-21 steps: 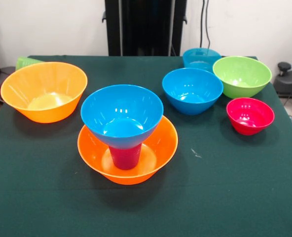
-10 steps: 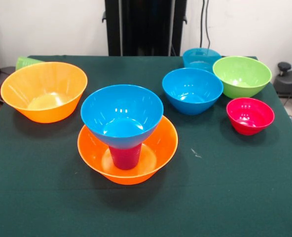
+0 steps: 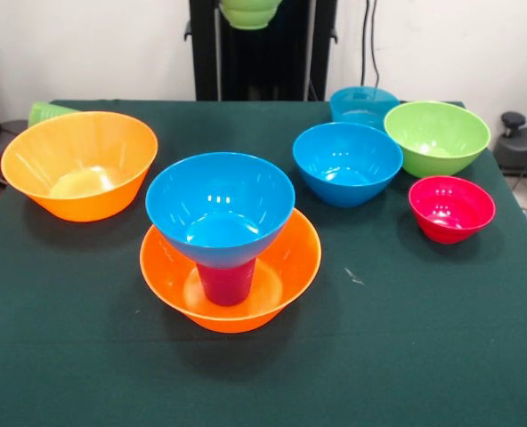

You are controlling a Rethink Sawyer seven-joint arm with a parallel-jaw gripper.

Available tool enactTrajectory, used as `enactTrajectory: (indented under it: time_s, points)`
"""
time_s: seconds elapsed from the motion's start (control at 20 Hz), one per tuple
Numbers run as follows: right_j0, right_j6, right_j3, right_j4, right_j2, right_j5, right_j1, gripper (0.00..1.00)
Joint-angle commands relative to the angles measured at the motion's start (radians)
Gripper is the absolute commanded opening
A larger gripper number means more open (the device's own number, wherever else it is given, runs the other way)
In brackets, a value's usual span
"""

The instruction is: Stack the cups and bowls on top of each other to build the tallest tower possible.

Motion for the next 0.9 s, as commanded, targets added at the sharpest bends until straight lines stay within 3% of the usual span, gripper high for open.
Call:
enactTrajectory:
  time_s: [0.05,0.3,0.9]
  points:
    - [0.058,-0.150,-0.141,-0.129,-0.055,0.042,0.145,0.00]
    - [0.058,-0.177,-0.201,-0.169,-0.069,0.053,0.189,0.00]
    - [0.076,-0.236,-0.341,-0.164,-0.055,0.156,0.226,0.00]
